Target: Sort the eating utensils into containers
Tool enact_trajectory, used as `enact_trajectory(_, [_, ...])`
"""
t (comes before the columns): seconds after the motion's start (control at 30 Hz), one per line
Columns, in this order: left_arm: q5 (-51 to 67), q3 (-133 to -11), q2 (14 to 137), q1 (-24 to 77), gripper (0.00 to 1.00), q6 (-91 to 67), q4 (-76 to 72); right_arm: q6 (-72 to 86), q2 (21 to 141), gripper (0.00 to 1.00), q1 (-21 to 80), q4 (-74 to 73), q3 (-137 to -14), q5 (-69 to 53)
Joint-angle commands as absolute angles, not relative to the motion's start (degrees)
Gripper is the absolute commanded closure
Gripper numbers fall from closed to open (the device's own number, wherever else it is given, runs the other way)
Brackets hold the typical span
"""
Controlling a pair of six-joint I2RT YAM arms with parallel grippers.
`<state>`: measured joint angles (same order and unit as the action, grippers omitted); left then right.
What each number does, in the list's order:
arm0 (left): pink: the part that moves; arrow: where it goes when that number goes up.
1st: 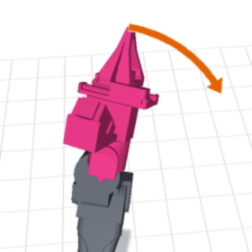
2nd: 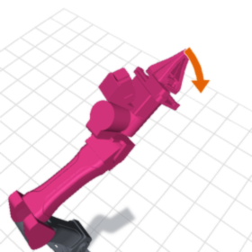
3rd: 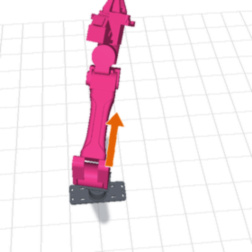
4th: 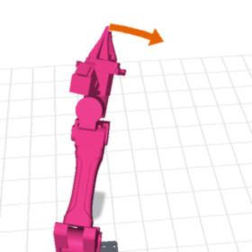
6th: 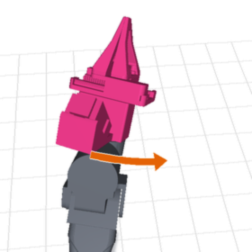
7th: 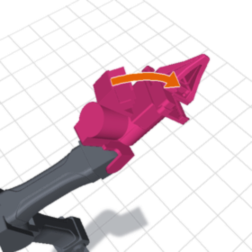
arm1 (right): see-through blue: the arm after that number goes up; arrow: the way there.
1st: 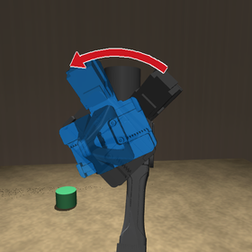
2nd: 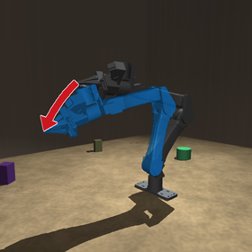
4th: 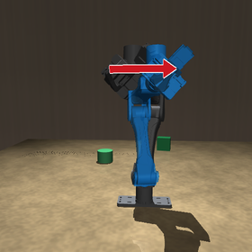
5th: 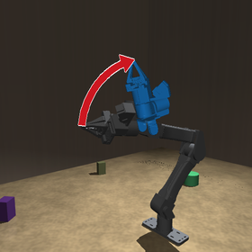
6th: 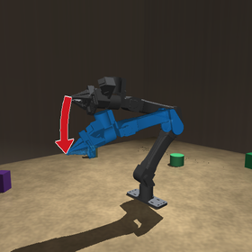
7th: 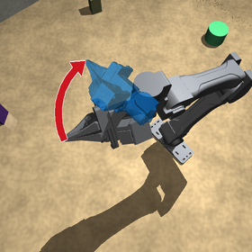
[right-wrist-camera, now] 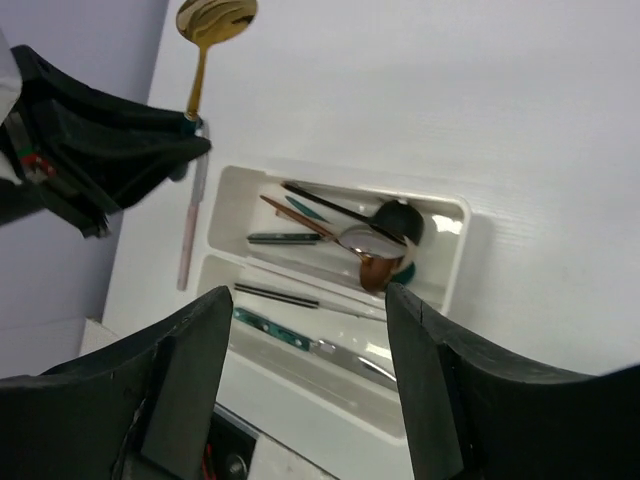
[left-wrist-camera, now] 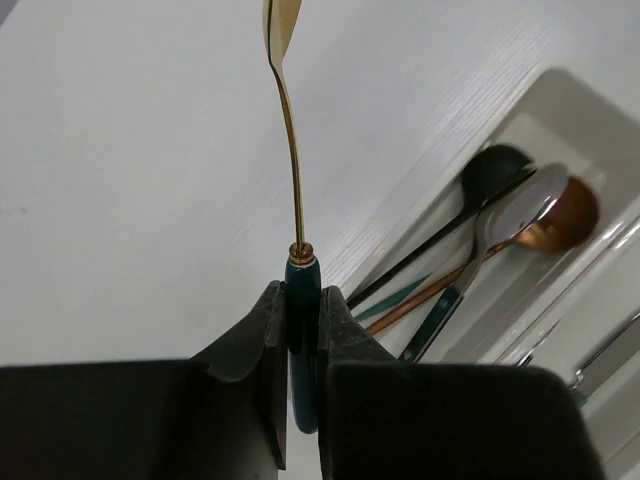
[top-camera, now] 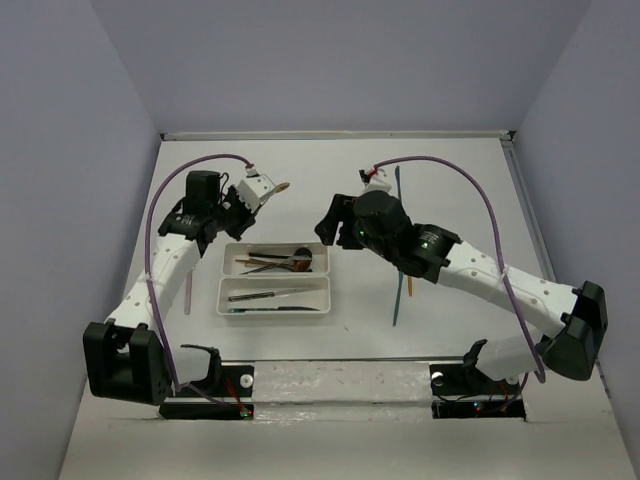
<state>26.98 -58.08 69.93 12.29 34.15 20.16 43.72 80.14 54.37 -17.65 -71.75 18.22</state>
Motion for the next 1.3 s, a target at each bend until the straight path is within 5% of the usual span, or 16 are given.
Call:
enact_trajectory(0.0, [22.24, -54.33, 70.23, 10.02, 1.00, 52.88, 25.75, 40.69, 72.96, 0.31, 54.58, -28.20, -69.09, 21.09])
enact_trajectory(0.3, [20.57, -45.98, 67.06, 10.19, 1.00, 68.02, 23.21, 42.80, 63.55, 0.30, 54.05, -31.29, -62.76, 31.37])
enact_trajectory(0.63, [21.18, -44.83, 71.36, 16.17, 0.99, 74.26, 21.45, 43.68, 66.79, 0.30, 51.25, -33.73, -61.96, 31.03])
enact_trajectory(1.0, [17.85, -44.83, 75.94, 17.67, 0.70, 75.32, 19.69, 42.21, 78.99, 0.32, 33.67, -38.15, -61.08, 25.22])
enact_trajectory(1.27, [16.26, -45.35, 74.27, 18.19, 0.45, 72.95, 17.58, 31.48, 95.14, 0.42, 22.77, -36.57, -76.36, 21.28])
